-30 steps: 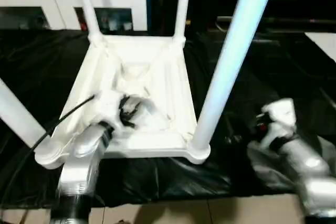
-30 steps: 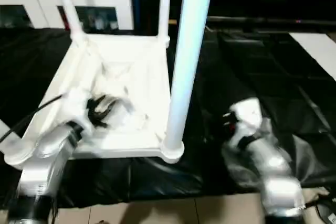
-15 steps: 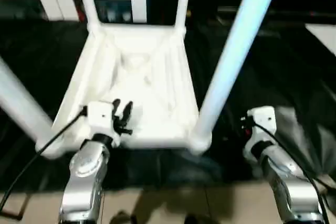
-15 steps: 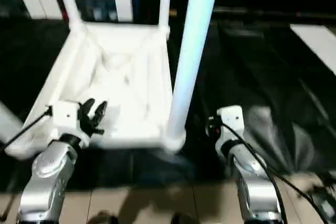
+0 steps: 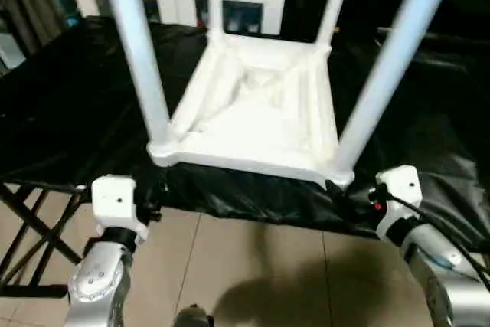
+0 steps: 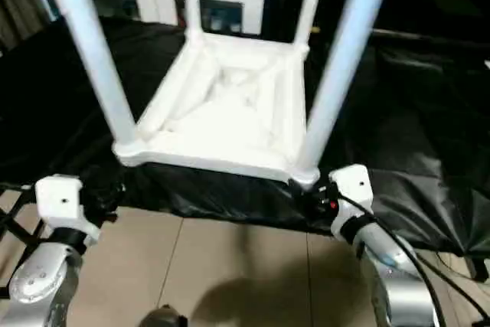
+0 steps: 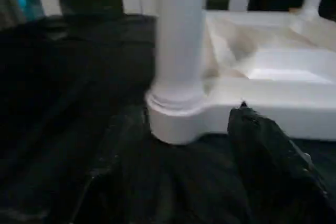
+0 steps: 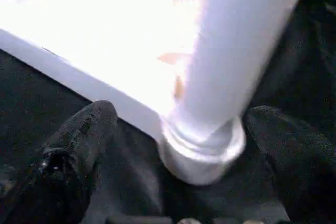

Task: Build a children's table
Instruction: Move to table, then flip table

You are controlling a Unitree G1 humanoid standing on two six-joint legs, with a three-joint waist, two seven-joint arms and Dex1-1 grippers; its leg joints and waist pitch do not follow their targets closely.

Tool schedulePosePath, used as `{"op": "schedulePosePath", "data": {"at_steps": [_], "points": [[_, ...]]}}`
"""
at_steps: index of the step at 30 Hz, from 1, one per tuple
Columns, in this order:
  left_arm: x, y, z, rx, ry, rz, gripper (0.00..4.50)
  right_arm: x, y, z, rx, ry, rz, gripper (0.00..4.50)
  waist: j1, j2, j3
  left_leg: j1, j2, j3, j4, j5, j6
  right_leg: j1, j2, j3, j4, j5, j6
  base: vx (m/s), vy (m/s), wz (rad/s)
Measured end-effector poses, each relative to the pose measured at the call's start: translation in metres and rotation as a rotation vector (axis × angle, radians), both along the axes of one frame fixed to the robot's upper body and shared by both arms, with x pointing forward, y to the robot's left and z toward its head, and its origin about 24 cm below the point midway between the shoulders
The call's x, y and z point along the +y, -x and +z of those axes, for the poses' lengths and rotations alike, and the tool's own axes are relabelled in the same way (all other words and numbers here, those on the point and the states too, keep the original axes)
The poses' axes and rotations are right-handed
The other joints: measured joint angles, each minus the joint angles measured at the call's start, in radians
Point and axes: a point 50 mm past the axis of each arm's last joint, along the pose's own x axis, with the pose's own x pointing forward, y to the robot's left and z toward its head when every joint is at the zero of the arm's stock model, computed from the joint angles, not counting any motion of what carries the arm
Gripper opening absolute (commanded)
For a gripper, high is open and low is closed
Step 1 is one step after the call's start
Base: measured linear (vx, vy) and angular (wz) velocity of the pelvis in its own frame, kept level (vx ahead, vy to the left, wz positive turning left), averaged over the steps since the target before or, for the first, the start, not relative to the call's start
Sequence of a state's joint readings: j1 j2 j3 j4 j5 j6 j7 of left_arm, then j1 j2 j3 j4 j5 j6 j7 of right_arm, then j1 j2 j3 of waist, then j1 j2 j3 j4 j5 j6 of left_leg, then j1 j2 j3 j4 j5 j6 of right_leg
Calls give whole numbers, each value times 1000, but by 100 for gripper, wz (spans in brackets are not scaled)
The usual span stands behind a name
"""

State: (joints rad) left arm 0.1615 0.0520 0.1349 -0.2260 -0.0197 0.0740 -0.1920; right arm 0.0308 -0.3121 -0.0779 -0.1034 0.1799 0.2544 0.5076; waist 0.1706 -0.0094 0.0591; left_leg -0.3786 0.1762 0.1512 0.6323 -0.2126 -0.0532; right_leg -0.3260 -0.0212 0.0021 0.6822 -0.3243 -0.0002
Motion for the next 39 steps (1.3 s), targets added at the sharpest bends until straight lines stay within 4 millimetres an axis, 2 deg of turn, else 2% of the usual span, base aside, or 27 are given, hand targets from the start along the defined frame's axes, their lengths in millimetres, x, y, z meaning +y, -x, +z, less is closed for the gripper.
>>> {"op": "schedulePosePath", "data": {"at_steps": [1,4,7,10,15,19,25,32,33,36,39], "points": [[0,0,2,-16,6,17,336,1,2,2,-3,-9,43,450,-12,-1,-1,-1,-1,6,-5,3,4,1,-6,-2,-13,9,6,-16,114,-5],[-1,0,4,-29,10,28,359,8,10,4,6,-52,152,450,-49,-5,-5,-7,-3,10,-10,9,14,5,-16,-12,-40,30,19,-5,92,-7],[1,-9,5,-27,-6,6,389,29,18,9,20,-131,330,450,-77,-8,-6,-8,-4,12,-11,14,22,7,-23,-17,-46,37,26,10,41,-7],[2,-18,7,-34,-20,-6,415,46,20,12,21,-181,432,450,-88,-8,-6,-6,-5,13,-14,14,22,6,-26,-18,-52,46,26,0,0,0],[14,-28,-2,10,-34,58,447,63,5,17,-4,-198,493,450,-104,-9,-7,-9,-4,16,-14,14,21,-6,-29,-19,-52,56,26,0,0,0],[24,-37,-1,5,-9,116,447,72,-3,13,5,-199,526,450,-103,-10,-7,-9,-4,18,-15,14,21,-6,-31,-19,-51,57,26,0,0,0],[26,-56,6,-18,41,117,447,83,-19,15,8,-215,591,450,-81,-16,-10,-9,-4,22,-15,16,24,-8,-33,-19,-52,58,25,0,0,0],[30,-75,3,17,45,89,447,93,-35,10,35,-212,656,450,-75,-19,-11,-13,-4,24,-15,17,25,-12,-34,-19,-51,58,26,0,0,0],[30,-78,3,23,49,91,420,95,-36,9,42,-209,665,450,-74,-20,-11,-14,-4,25,-15,17,26,-14,-34,-19,-50,58,26,0,0,0],[33,-82,2,36,67,103,406,99,-38,6,58,-204,697,450,-73,-21,-12,-19,-4,25,-15,20,27,-19,-34,-19,-50,59,26,0,0,0],[34,-87,1,46,87,96,375,103,-39,4,65,-212,734,450,-68,-21,-12,-22,-4,25,-15,21,28,-22,-34,-19,-49,59,26,0,0,0]]}}
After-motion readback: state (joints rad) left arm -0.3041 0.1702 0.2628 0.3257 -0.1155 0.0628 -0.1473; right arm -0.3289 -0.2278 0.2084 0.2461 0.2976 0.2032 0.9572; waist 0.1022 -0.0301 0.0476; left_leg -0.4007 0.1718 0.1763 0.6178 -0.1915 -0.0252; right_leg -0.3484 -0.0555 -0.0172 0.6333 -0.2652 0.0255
